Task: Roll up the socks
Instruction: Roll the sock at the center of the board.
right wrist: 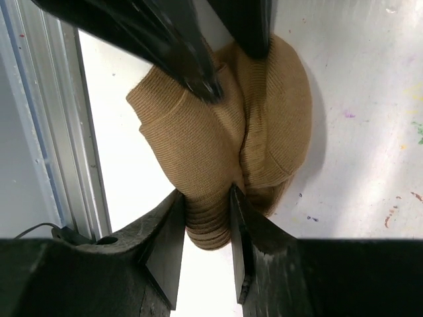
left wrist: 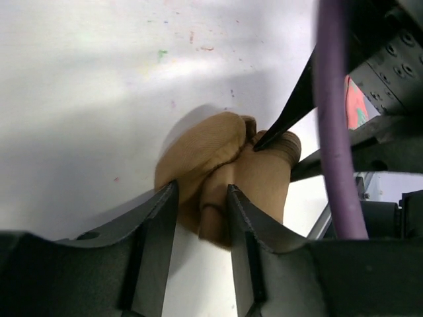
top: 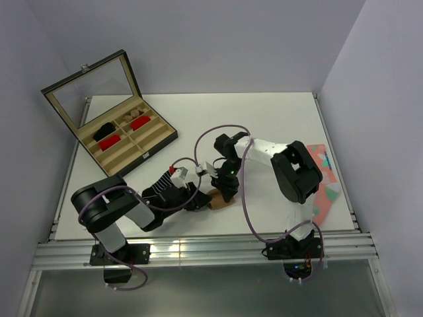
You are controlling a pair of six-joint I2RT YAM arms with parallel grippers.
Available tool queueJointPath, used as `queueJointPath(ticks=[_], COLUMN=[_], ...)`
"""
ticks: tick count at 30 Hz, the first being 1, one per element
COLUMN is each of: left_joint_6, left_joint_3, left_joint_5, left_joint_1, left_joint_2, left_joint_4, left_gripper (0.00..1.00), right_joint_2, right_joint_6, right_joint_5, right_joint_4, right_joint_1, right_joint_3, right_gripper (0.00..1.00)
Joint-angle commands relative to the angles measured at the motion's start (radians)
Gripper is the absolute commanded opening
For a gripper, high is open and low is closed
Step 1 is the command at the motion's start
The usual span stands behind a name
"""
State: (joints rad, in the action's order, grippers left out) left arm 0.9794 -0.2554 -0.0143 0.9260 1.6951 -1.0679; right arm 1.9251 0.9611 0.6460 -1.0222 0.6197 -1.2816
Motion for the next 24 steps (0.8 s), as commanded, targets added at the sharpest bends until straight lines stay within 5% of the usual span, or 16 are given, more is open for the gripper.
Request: queueJointPath(ticks=[1, 15, 24], left_joint_6=[-0.094, -0.241, -0.452], left_joint_3=[0.074, 0.185, 0.012], left_joint_5=[-0.101, -0.083, 0.005], left_joint_1=[0.016, 0.031, 0.048], left_joint_2=[-0.052, -0.363, -0.408], left_joint_4=[0.008, -0.007, 0.241], left_gripper=[0.44, 0.47, 0.49], right_joint_2=[0.069, 0.133, 0.204], right_joint_6=[-0.062, -0.113, -0.127], right_joint_5=[-0.149, -0.169, -0.172], right_joint_4=[0.057, 0.008, -0.075], right_joint_1=[-0.018, -0.015, -0.012], right_joint_3=[-0.002, -0.090, -0.208], right_gripper=[0.34, 0.34, 0.34])
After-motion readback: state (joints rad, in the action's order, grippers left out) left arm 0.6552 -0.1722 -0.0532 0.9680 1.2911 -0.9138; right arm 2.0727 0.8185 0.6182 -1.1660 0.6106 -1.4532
